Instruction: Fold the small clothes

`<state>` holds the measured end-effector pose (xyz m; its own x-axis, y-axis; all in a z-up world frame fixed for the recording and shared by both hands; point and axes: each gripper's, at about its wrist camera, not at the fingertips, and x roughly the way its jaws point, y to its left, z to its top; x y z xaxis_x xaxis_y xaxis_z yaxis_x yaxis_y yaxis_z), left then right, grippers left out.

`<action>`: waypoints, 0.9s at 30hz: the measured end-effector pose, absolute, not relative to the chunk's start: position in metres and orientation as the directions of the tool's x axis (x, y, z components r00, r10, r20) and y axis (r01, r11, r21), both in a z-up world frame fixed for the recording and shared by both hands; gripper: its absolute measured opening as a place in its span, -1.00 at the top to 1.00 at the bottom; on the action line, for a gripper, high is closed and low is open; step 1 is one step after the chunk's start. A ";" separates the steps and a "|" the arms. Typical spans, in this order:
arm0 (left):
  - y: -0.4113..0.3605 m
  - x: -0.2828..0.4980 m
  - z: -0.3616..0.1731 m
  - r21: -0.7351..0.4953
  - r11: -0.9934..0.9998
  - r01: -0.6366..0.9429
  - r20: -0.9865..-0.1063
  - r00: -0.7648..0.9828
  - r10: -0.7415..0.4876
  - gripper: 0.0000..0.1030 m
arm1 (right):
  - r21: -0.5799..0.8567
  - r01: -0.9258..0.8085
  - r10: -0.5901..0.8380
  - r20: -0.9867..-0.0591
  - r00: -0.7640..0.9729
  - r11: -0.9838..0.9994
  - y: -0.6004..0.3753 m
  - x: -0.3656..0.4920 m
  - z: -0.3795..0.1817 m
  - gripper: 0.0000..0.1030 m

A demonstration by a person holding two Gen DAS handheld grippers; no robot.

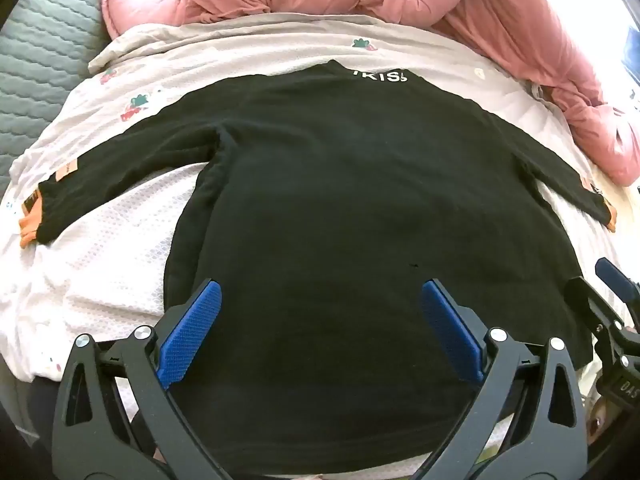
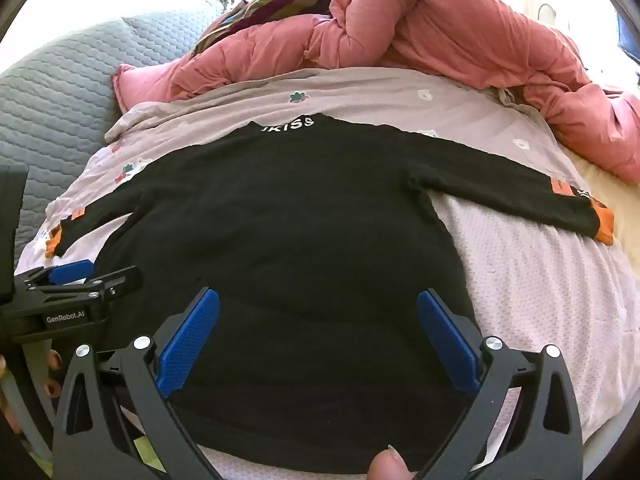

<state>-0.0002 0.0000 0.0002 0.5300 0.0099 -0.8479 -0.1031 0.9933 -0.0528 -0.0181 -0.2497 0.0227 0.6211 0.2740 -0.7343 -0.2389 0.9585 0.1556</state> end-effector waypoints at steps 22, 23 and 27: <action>0.003 -0.002 0.006 -0.060 0.992 -0.108 -0.841 0.542 0.009 -0.82 | 0.141 -0.242 0.264 -0.740 0.618 0.960 -0.250 -0.019 0.022 -0.92; 0.004 -0.002 0.006 -0.060 0.992 -0.109 -0.841 0.542 0.009 -0.82 | 0.141 -0.241 0.264 -0.740 0.618 0.960 -0.251 -0.018 0.021 -0.92; 0.004 -0.002 0.006 -0.057 0.992 -0.114 -0.841 0.541 0.014 -0.82 | 0.140 -0.241 0.263 -0.741 0.618 0.960 -0.251 -0.018 0.021 -0.92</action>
